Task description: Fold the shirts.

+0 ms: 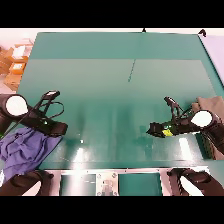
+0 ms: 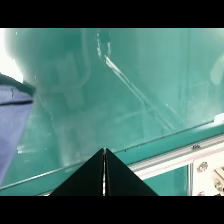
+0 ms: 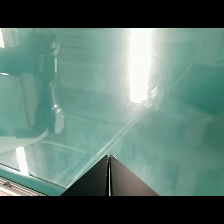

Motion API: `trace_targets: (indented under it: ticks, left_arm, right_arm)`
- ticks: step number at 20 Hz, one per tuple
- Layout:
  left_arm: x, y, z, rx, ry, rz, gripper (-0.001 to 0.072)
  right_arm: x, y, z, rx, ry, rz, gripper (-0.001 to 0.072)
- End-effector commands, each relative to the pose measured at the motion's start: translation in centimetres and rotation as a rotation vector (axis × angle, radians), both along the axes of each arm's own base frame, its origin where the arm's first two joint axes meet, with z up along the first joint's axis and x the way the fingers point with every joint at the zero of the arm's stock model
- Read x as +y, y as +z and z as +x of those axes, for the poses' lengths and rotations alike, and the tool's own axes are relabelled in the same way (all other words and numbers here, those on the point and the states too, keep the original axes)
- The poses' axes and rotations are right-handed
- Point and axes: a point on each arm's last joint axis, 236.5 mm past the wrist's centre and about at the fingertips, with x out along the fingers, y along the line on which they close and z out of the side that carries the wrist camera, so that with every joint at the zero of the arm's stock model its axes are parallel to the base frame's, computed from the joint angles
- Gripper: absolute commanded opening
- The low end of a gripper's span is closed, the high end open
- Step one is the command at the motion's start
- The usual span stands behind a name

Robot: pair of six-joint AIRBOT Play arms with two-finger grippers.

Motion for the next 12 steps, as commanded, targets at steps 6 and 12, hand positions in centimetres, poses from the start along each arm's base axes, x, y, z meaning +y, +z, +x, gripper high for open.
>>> trace_targets:
  ticks: [6, 12]
  left_arm:
    - [12.3, 0.0, -1.7, 0.074, 0.146, 0.532, 0.0164]
    - [20.6, -1.7, 0.5, -0.015, 0.228, 0.710, 0.0720]
  right_arm:
    - [0.0, 0.0, 0.0, 0.001, 0.000, 0.001, 0.0019]
    - [0.0, 0.0, 0.0, 0.001, 0.000, 0.001, 0.0020]
